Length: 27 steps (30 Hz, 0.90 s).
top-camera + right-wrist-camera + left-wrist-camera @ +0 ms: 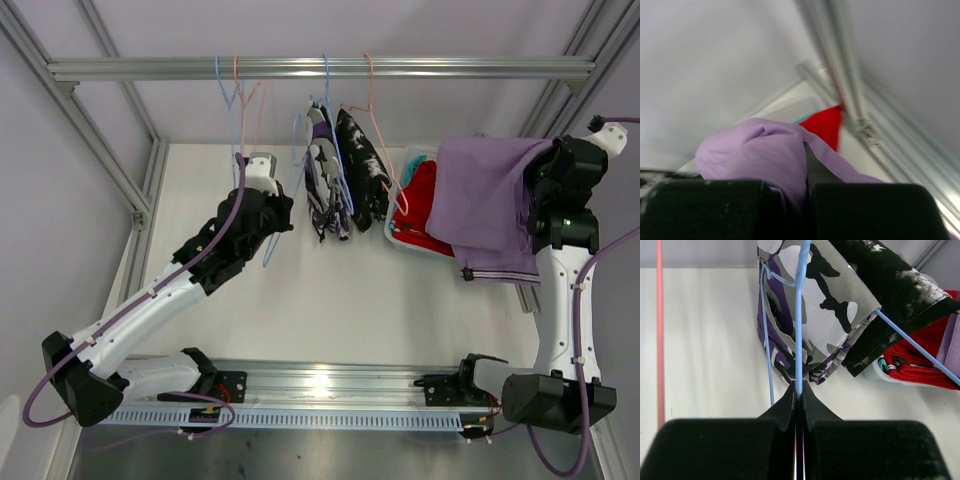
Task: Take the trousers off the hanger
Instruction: Place the trousers in the bin.
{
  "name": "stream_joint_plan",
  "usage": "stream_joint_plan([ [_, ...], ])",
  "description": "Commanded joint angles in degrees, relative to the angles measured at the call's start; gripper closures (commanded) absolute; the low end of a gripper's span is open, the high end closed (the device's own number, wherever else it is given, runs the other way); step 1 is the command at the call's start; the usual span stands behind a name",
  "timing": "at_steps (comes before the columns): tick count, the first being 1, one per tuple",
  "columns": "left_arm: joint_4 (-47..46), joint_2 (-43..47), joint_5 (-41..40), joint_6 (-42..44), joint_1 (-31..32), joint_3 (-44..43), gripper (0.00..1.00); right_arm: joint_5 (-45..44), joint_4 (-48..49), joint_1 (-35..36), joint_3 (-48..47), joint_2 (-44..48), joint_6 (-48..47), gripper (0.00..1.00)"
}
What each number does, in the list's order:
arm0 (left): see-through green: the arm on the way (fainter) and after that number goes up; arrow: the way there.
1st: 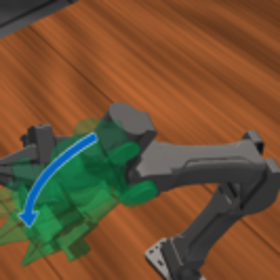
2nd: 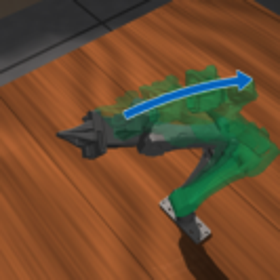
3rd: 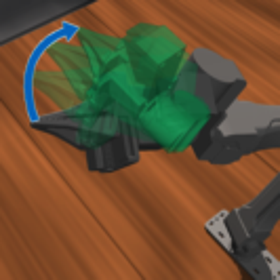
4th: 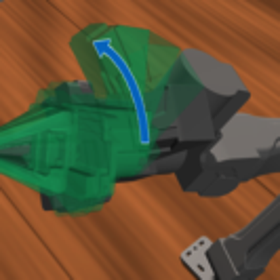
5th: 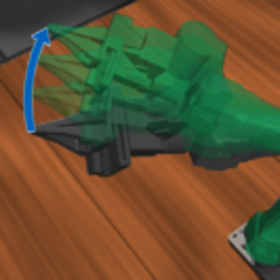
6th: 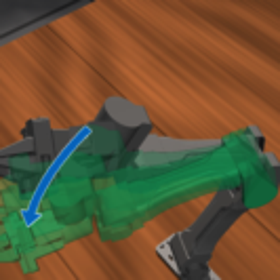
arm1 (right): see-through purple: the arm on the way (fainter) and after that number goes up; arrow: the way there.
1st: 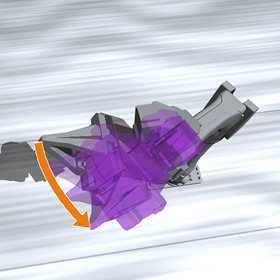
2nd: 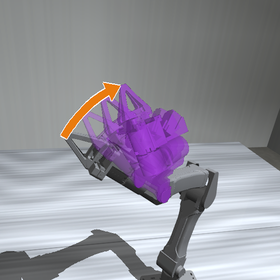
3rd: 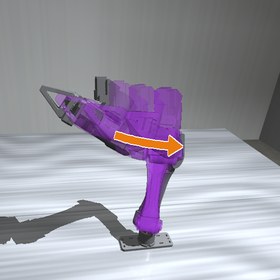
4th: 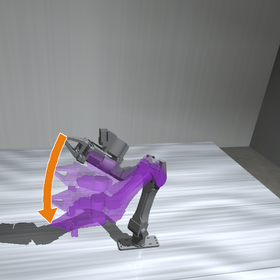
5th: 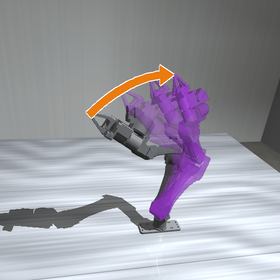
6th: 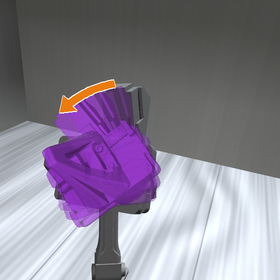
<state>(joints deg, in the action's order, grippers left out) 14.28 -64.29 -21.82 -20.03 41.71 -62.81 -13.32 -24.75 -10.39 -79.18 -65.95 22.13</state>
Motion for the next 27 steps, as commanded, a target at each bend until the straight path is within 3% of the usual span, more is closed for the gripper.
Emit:
stream_joint_plan([
  [1,-1.72,1.27,0.47,-0.27,-0.32,-2.76,1.00,12.69,10.86,2.03,-3.08,-0.93,4.06,1.00],
  [5,-1.80,1.54,0.55,-0.27,-0.32,-2.85,1.00,20.42,14.29,6.07,-4.31,-2.95,4.15,1.00],
  [11,-1.80,1.98,0.55,-0.18,-0.32,-2.76,1.00,20.53,16.49,12.85,-10.10,-6.55,0.55,0.99],
  [16,-1.89,2.24,0.55,-0.10,-0.23,-2.85,1.00,19.03,17.02,12.86,-12.76,-10.85,-0.69,0.92],
  [27,-1.89,1.54,1.08,-0.10,-0.23,-2.85,1.00,13.41,17.89,13.03,-9.77,-17.45,-2.27,1.00],
])
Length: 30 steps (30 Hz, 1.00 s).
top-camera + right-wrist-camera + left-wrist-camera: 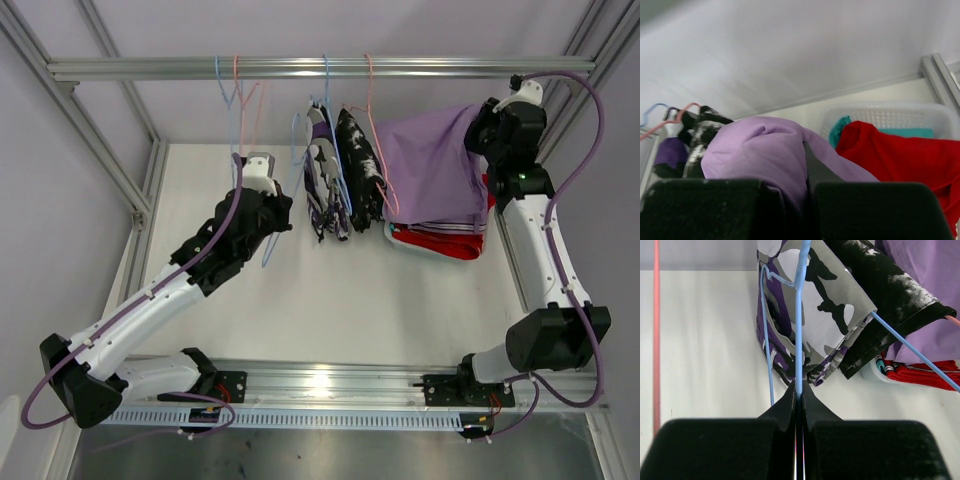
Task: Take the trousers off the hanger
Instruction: Place the trousers in the bin.
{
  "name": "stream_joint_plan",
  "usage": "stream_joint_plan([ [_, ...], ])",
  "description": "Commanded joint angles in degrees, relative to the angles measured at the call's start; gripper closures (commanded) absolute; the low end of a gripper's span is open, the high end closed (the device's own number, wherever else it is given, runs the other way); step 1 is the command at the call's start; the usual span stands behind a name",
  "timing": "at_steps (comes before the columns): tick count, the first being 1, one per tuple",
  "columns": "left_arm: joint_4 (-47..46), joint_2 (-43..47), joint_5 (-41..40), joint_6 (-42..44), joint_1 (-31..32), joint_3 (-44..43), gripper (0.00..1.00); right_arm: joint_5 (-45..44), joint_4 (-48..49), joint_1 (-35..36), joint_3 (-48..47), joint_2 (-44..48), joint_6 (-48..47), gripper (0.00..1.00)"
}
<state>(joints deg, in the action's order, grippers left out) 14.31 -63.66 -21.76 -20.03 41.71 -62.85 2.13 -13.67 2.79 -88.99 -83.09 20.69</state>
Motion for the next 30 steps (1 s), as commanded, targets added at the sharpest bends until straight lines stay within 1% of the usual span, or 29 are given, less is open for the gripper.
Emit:
stream_joint_plan([
  [1,-1.91,0.73,1.10,-0.10,-0.23,-2.89,1.00,-2.04,7.16,-0.15,1.44,-0.75,-0.91,1.00],
  [6,-1.82,-0.06,1.37,-0.18,-0.40,-2.98,1.00,-4.68,11.99,-0.85,6.89,-2.78,-0.74,1.00],
  [11,-1.56,-0.94,2.07,-0.53,-0.67,-3.24,1.00,-5.29,12.79,-1.47,8.83,-4.89,-0.47,1.00],
  [15,-1.47,-1.38,2.25,-0.62,-0.76,-3.24,1.00,-8.45,10.16,-2.26,8.14,-6.82,0.05,1.00],
  [16,-1.39,-1.47,2.33,-0.71,-0.76,-3.16,1.00,-8.98,9.46,-4.26,8.13,-7.52,1.36,1.00],
  [19,-1.30,-2.00,2.60,-0.80,-0.84,-3.33,1.00,-8.73,8.05,-7.17,8.39,-9.19,3.39,1.00],
  [25,-1.21,-3.14,3.83,-0.80,-0.93,-3.59,1.00,-6.09,6.11,-10.43,7.34,-13.15,3.40,0.99],
  [26,-1.04,-3.14,3.83,-0.80,-0.85,-3.60,1.00,-5.65,5.94,-10.61,7.34,-13.67,2.96,0.87],
  [27,-1.03,-3.31,3.83,-0.80,-0.93,-3.51,1.00,-5.39,5.68,-10.78,7.25,-13.85,2.69,0.40],
  [29,-1.12,-3.31,3.92,-0.80,-0.93,-3.60,1.00,-5.38,3.57,-11.05,5.86,-14.64,2.43,0.12],
  [30,-1.12,-3.40,3.92,-0.89,-1.02,-3.51,1.00,-5.38,2.78,-11.05,5.32,-14.82,2.34,0.01],
])
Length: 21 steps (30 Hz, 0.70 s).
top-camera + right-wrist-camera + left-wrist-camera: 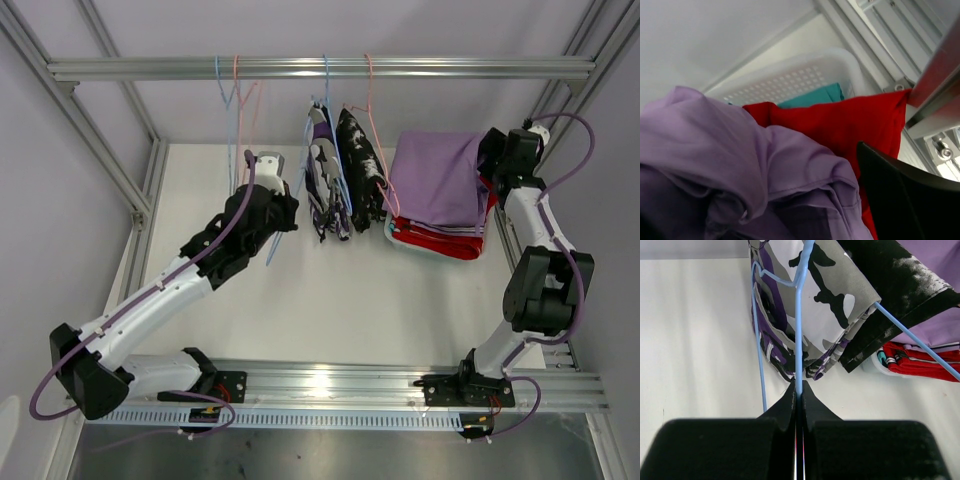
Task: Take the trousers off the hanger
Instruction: Place the trousers in the bin.
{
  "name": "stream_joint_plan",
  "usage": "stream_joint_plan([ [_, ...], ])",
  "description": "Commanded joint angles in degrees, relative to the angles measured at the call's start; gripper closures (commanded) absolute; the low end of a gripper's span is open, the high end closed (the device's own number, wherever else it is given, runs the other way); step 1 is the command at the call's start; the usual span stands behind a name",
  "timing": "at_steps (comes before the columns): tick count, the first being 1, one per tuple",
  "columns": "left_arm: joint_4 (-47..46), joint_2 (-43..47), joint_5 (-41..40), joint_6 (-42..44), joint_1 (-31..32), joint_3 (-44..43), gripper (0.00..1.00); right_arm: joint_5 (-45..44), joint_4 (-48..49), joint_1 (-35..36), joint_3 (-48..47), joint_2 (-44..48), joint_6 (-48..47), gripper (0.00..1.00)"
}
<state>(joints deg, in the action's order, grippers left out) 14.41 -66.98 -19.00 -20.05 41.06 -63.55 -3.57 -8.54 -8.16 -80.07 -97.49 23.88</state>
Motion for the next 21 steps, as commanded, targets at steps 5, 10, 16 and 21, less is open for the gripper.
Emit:
stream_joint_plan([
  [5,-1.14,0.01,1.43,-0.86,-0.45,-2.98,1.00,-0.99,-6.58,0.16,-4.57,1.95,-0.85,0.01],
  [10,-1.14,0.36,1.51,-0.86,-0.45,-3.07,1.00,-8.36,-12.28,0.43,-4.39,8.35,-1.29,0.01],
  [16,-0.88,0.89,2.13,-1.04,-0.37,-3.07,1.00,-12.42,-11.70,0.25,0.86,17.59,-1.12,0.01],
  [21,-0.97,0.89,2.66,-1.21,-0.45,-2.98,1.00,-13.56,-11.94,-0.45,2.29,22.61,-1.03,0.00],
])
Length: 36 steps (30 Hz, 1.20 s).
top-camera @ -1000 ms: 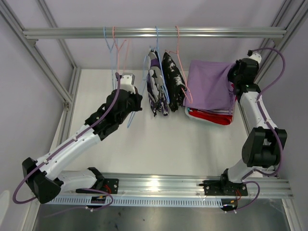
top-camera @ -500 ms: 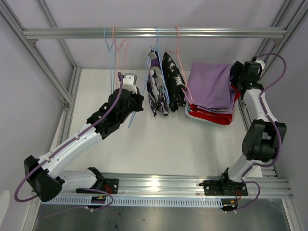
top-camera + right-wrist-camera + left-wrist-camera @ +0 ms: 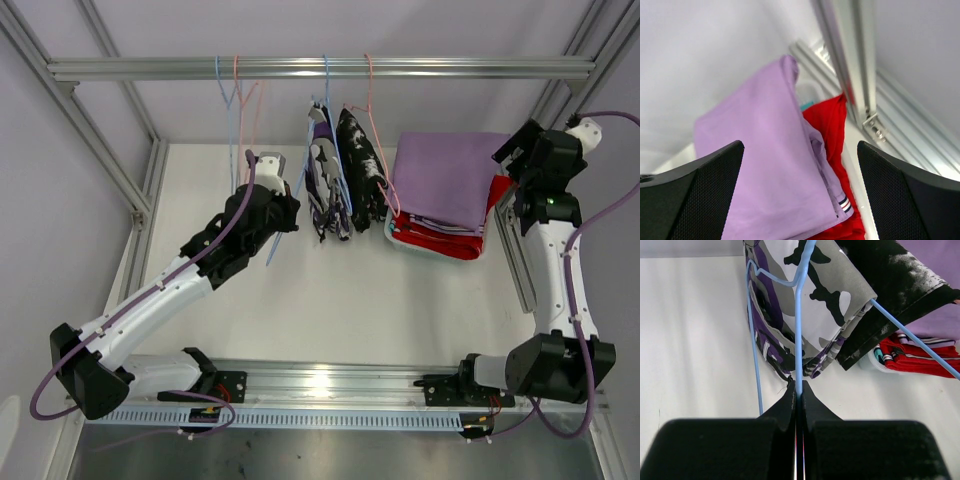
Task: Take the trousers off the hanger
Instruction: Place the trousers in the bin.
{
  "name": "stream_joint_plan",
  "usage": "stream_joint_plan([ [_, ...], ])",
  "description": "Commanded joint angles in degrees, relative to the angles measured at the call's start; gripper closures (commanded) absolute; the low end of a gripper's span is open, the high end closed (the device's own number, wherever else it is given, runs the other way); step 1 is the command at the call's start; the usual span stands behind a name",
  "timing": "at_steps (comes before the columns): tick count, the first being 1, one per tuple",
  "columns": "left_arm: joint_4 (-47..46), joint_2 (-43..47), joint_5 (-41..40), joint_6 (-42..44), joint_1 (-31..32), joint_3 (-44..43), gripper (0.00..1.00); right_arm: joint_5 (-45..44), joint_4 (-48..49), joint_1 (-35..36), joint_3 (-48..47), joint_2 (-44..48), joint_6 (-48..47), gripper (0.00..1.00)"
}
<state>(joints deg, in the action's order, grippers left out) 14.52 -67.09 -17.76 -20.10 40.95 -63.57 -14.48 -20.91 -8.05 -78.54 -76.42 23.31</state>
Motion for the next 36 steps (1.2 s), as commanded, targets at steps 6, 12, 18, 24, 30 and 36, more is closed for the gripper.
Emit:
stream_joint_plan([
  [6,-0.99,1.61,1.59,-1.26,-0.26,-2.96,1.00,1.55,5.60,0.67,4.54,6.98,0.15,0.01],
  [12,-0.99,1.96,1.59,-1.08,-0.26,-2.88,1.00,3.14,7.37,7.33,4.19,1.90,-0.19,0.01],
  [18,-1.25,2.14,1.15,-0.56,-0.34,-2.88,1.00,1.38,6.41,14.73,-4.14,-8.29,-3.62,0.01],
  [24,-1.25,2.40,1.24,-0.47,-0.34,-2.79,1.00,-1.07,5.61,16.93,-12.86,-17.61,-5.73,0.00],
  [30,-1.25,2.75,1.67,-0.47,-0.70,-2.87,1.00,-1.17,6.16,16.14,-9.26,-28.66,-4.25,0.01],
  [36,-1.60,3.46,2.73,-0.64,-1.05,-2.61,1.00,3.40,1.48,15.43,-10.76,-35.99,-1.34,0.01],
])
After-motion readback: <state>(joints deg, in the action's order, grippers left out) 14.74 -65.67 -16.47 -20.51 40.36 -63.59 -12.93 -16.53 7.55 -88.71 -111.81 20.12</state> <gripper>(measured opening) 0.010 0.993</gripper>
